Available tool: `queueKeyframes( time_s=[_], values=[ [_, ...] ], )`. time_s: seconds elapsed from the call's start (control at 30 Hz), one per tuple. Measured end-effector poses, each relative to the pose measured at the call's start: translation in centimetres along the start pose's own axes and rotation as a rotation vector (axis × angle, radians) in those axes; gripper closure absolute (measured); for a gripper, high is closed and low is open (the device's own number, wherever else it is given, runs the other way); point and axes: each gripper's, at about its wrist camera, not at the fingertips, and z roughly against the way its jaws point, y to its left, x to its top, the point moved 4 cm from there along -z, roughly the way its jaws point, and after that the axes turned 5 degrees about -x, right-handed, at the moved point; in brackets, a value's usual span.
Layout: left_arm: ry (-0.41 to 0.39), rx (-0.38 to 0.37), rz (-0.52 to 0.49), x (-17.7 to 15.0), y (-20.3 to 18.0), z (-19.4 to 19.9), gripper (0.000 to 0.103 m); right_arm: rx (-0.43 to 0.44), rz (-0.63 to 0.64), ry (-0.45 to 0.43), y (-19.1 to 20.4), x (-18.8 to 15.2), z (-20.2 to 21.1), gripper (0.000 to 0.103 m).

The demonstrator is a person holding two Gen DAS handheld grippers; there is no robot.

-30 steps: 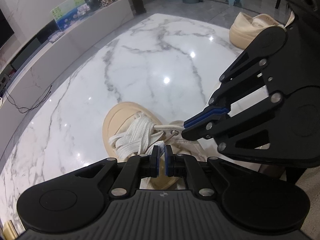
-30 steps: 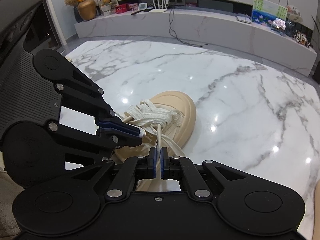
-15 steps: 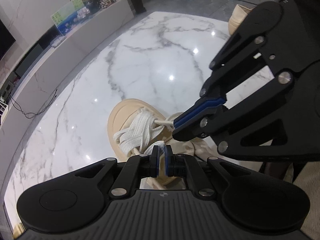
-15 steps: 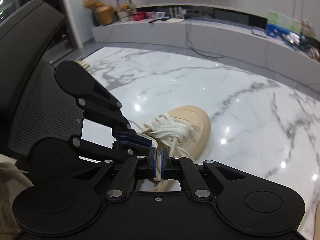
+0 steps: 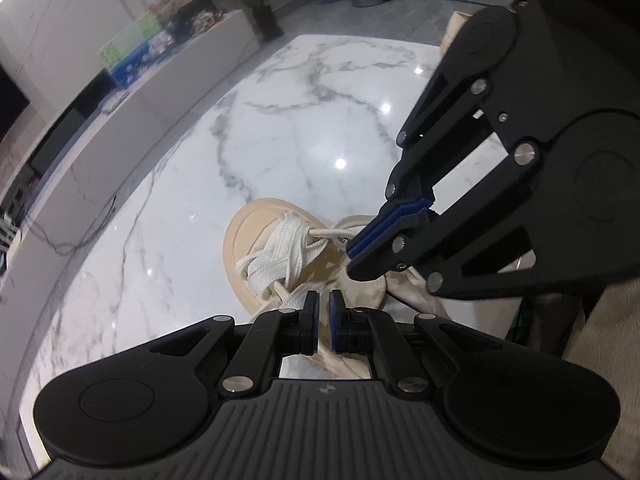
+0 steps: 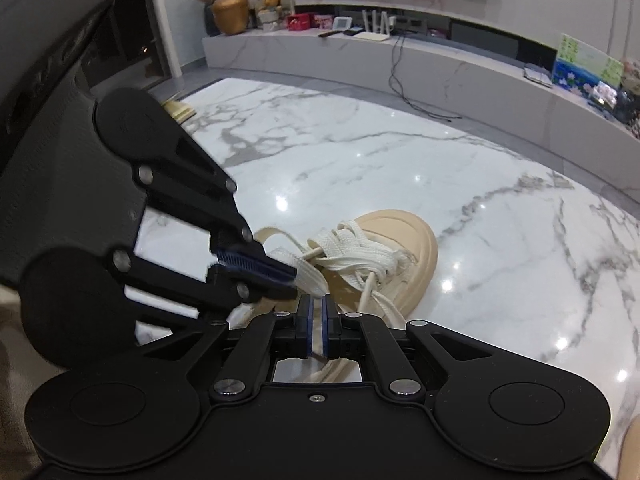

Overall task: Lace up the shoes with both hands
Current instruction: 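Push the lace tip into the next eyelet with the left gripper toward the right gripper, then grasp the emerging lace tip with the right gripper at the eyelet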

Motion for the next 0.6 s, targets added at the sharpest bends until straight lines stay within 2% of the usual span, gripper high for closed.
queueKeyframes(
  time_s=[0.07,0.1,0.17,0.37,0.6],
  values=[
    [0.005,0.013,-0.030,0.0,0.3,0.1,0.095,-0.005,0.028,0.003,0.2,0.0,-0.1,0.084],
    [0.010,0.018,-0.041,0.0,0.4,0.1,0.094,-0.008,0.041,0.005,0.3,0.0,-0.1,0.082],
    [0.023,0.021,-0.068,0.2,0.6,-0.2,0.088,-0.013,0.069,0.009,0.4,0.1,-0.2,0.082],
    [0.036,-0.031,-0.055,0.8,1.2,-1.8,0.088,-0.019,0.125,0.014,0.7,0.1,-0.5,0.082],
    [0.018,-0.069,0.001,-0.1,1.8,-1.4,0.098,-0.022,0.146,0.019,0.4,0.0,-1.0,0.082]
  ],
)
